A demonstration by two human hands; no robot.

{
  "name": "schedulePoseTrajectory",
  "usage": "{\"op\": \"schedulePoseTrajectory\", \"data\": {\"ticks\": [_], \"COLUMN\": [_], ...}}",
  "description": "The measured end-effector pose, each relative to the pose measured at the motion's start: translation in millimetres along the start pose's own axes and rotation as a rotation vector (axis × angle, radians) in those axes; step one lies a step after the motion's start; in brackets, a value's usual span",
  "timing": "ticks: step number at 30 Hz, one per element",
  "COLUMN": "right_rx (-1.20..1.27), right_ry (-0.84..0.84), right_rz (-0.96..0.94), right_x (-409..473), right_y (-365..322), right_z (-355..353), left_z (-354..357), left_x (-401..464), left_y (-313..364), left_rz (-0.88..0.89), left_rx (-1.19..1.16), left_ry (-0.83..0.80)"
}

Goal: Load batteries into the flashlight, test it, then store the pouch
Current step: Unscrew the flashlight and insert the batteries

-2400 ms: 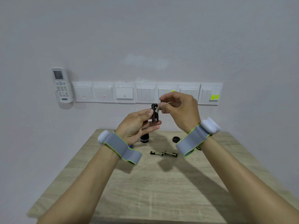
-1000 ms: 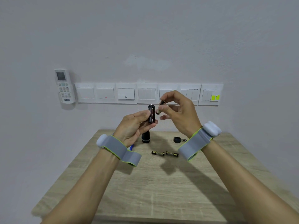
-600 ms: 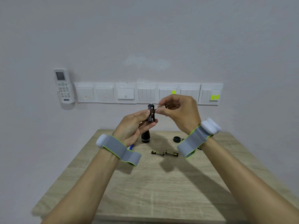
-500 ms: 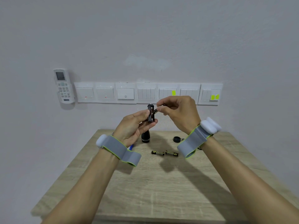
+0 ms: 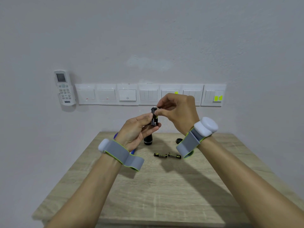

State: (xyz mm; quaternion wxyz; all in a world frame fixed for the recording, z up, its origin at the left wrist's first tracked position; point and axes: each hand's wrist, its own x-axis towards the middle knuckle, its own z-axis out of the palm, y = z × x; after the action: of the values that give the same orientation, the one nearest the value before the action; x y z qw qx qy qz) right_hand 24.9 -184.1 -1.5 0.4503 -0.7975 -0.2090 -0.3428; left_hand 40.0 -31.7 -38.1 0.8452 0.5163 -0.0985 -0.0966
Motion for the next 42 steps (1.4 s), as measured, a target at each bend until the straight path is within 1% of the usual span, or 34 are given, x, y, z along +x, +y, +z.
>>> {"op": "schedulePoseTrajectory", "data": {"ticks": [9,13,15,17,19,20,22,24,25,26,27,29,30,31,32,34,39,41,42], "right_rx": [-0.029,-0.080,-0.176,-0.345,-0.461,-0.462,-0.342,-0.241,-0.233,-0.255,-0.304,-0.416,-0.460,-0.489,-0.502,-0.508,-0.505,-0.533,-0.533], "right_ry": [0.015,0.013,0.021,0.028,-0.022,-0.073,-0.141,-0.071,-0.039,-0.065,-0.173,-0.517,-0.654,-0.742,-0.793,-0.831,-0.814,-0.785,-0.739], "right_rz": [-0.084,-0.255,-0.363,-0.445,-0.455,-0.420,-0.279,-0.103,-0.009,0.082,0.160,0.260,0.291,0.314,0.332,0.352,0.346,0.327,0.316], "right_x": [-2,-7,-10,-13,-14,-15,-14,-15,-16,-18,-21,-29,-34,-39,-42,-46,-46,-46,-45], "right_y": [16,26,31,39,46,46,42,38,38,39,41,48,51,54,57,62,70,72,72], "right_z": [7,12,14,15,13,12,7,2,-1,-4,-8,-13,-14,-15,-15,-14,-11,-10,-10], "left_z": [2,3,2,1,0,-2,-2,-2,-2,-2,-3,-5,-6,-6,-7,-7,-6,-5,-5], "left_x": [-1,0,1,0,0,-1,-1,-1,0,0,0,-1,-1,-1,-1,0,2,2,1], "left_y": [-1,-1,-2,-2,-2,-2,0,2,3,3,4,5,5,6,5,4,2,2,2], "left_rz": [0.022,0.041,0.048,0.049,0.044,0.038,0.024,0.003,-0.010,-0.024,-0.035,-0.039,-0.033,-0.026,-0.021,-0.021,-0.022,-0.011,-0.002], "left_rx": [0.018,-0.001,-0.013,-0.016,-0.017,-0.020,-0.034,-0.044,-0.048,-0.054,-0.059,-0.048,-0.028,-0.005,0.010,0.026,0.070,0.072,0.071], "left_ry": [-0.009,0.002,-0.002,-0.002,0.011,0.021,0.025,0.021,0.024,0.027,0.030,0.026,0.018,0.008,-0.001,-0.018,-0.036,-0.035,-0.041]}}
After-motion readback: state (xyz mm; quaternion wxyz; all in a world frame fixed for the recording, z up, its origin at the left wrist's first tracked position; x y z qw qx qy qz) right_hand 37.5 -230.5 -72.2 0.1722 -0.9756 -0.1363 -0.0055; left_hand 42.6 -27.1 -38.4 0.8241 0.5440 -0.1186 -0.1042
